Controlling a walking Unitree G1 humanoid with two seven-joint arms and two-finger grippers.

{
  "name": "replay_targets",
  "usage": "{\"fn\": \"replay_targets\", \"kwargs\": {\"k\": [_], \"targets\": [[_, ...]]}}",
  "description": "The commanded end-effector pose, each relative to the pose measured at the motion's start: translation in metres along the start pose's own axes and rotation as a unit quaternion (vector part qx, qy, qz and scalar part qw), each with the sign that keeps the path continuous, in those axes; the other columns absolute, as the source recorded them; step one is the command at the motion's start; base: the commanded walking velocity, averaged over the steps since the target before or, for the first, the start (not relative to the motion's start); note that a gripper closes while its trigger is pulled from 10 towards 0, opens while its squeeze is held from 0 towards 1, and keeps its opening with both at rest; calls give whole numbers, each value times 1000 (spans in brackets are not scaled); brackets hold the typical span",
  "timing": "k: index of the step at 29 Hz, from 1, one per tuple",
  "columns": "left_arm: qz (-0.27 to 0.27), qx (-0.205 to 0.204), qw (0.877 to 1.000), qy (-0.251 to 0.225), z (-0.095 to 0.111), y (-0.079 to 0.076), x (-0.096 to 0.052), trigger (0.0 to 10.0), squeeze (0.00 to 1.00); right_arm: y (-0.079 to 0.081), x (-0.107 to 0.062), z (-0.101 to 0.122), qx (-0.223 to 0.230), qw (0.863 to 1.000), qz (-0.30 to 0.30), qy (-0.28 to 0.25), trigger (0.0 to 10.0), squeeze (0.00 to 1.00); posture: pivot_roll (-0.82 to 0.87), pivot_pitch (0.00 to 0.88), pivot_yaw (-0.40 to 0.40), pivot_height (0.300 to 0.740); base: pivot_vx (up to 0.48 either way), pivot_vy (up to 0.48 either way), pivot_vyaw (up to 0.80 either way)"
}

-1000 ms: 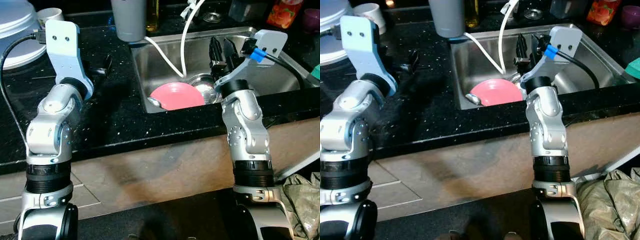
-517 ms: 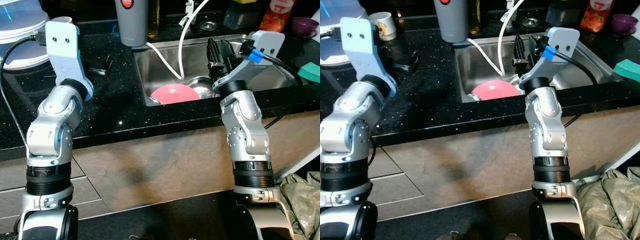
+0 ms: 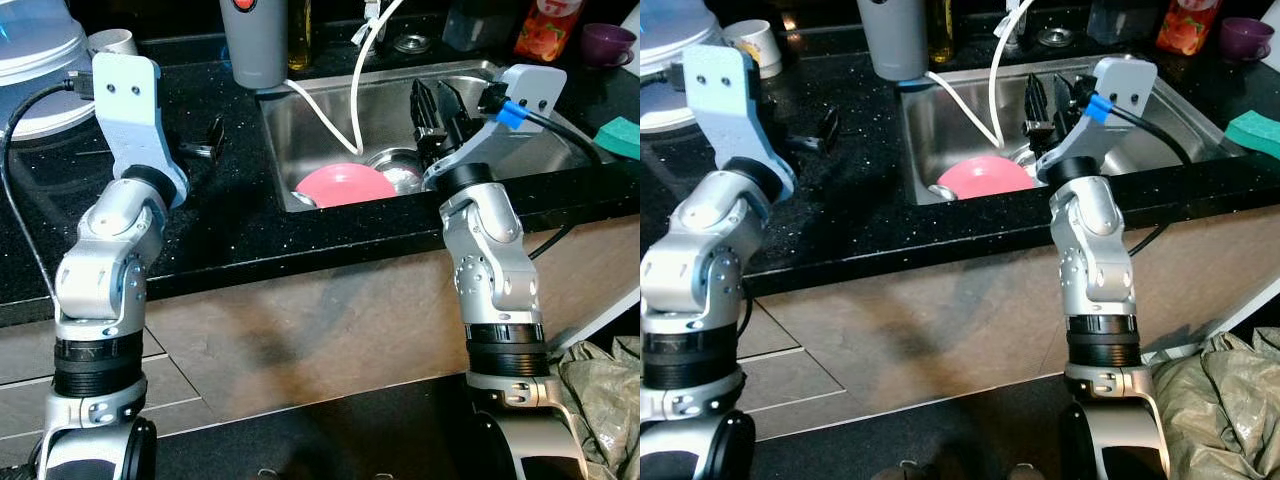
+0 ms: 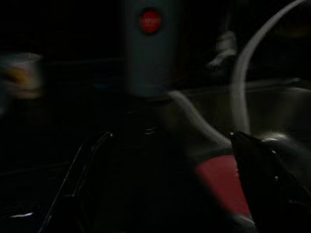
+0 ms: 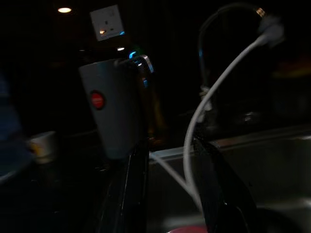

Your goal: Kitchen organization

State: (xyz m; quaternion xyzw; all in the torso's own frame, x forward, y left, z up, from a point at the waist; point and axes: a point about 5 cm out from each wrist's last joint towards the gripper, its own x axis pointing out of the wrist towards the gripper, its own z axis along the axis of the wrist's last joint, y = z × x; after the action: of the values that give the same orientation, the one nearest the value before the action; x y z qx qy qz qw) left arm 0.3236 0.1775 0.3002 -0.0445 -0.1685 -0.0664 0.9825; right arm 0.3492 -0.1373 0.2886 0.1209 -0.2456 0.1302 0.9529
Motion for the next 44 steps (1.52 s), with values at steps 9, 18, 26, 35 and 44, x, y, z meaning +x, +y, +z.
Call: {"fn": "replay_targets", "kwargs": {"k": [9, 18, 26, 35, 44], "targets": [[-456, -185, 871, 16, 16, -76, -64, 10000, 0, 28, -37, 6, 254, 935, 246, 23, 10000, 0, 53, 154, 3, 740, 0, 0, 0], [-575, -143, 785, 181, -13, -85, -121, 10000, 0, 19, -74, -10, 262, 898, 327, 137, 10000, 0, 47, 159, 8, 740, 0, 0, 0], [-562, 4, 726, 396, -69, -68, -164, 10000, 0, 7, -113, -52, 193, 864, 346, 312, 10000, 0, 43, 157, -3, 740, 0, 0, 0], [-520, 58, 701, 484, -99, -52, -184, 10000, 0, -2, -145, -86, 153, 824, 343, 424, 10000, 0, 43, 142, -8, 740, 0, 0, 0], [-433, 129, 693, 562, -131, -26, -204, 10000, 0, -19, -174, -104, 95, 791, 334, 503, 10000, 0, 40, 138, -6, 740, 0, 0, 0]]}}
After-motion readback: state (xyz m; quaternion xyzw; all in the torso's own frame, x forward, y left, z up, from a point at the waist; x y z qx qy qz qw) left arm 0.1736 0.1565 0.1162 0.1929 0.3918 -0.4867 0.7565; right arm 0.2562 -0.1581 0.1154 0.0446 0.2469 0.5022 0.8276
